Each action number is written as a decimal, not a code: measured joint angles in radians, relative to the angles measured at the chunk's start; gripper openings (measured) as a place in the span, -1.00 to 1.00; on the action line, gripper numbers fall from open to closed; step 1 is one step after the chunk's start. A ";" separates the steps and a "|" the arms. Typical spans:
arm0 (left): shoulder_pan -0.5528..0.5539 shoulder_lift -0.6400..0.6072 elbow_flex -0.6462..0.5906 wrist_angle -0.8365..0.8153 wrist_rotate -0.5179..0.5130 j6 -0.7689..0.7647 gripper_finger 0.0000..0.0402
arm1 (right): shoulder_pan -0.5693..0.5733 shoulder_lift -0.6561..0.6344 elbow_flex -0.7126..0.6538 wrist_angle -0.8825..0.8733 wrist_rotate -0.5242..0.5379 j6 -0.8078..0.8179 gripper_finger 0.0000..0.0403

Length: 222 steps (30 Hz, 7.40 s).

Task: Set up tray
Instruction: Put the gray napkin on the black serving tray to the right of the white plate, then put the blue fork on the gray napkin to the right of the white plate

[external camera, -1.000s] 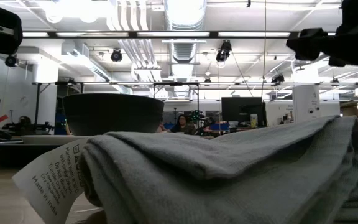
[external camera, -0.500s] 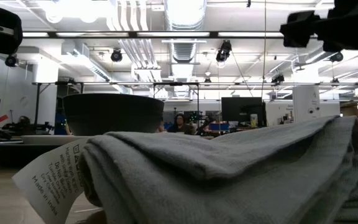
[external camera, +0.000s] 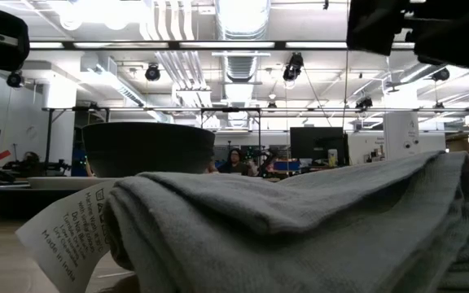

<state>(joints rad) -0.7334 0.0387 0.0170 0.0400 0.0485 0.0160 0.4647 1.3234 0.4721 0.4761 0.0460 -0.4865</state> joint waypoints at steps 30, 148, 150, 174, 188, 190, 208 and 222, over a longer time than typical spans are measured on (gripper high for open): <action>0.000 0.001 0.000 -0.007 0.000 0.000 -0.91 | 0.239 0.518 0.279 -0.010 0.347 -0.150 0.18; 0.000 0.066 -0.006 -0.018 0.000 0.000 -0.91 | -0.334 0.191 0.161 -0.545 0.631 0.504 -0.96; 0.000 0.066 -0.006 -0.018 0.001 0.000 -0.91 | -0.339 0.190 0.161 -0.544 0.614 0.504 -0.96; 0.000 0.066 -0.006 -0.018 0.000 0.000 -0.91 | -0.341 0.191 0.161 -0.585 0.612 0.508 -0.61; 0.000 0.066 -0.006 -0.018 0.000 0.000 -0.91 | -0.341 0.191 0.161 -0.585 0.748 0.452 -0.19; 0.000 0.066 -0.006 -0.018 0.000 0.000 -0.91 | -0.341 0.191 0.161 -0.585 0.750 0.449 -0.15; 0.000 0.066 -0.006 -0.018 0.000 0.000 -0.91 | -0.337 0.189 0.342 -0.992 0.429 0.737 -0.15; 0.000 0.066 -0.006 -0.018 0.000 0.000 -0.91 | -0.253 0.188 0.450 -1.210 0.320 0.854 -0.32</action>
<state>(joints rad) -0.7338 0.1043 0.0109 0.0219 0.0488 0.0160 0.2122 1.5112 0.9219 -0.7335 0.3658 0.3677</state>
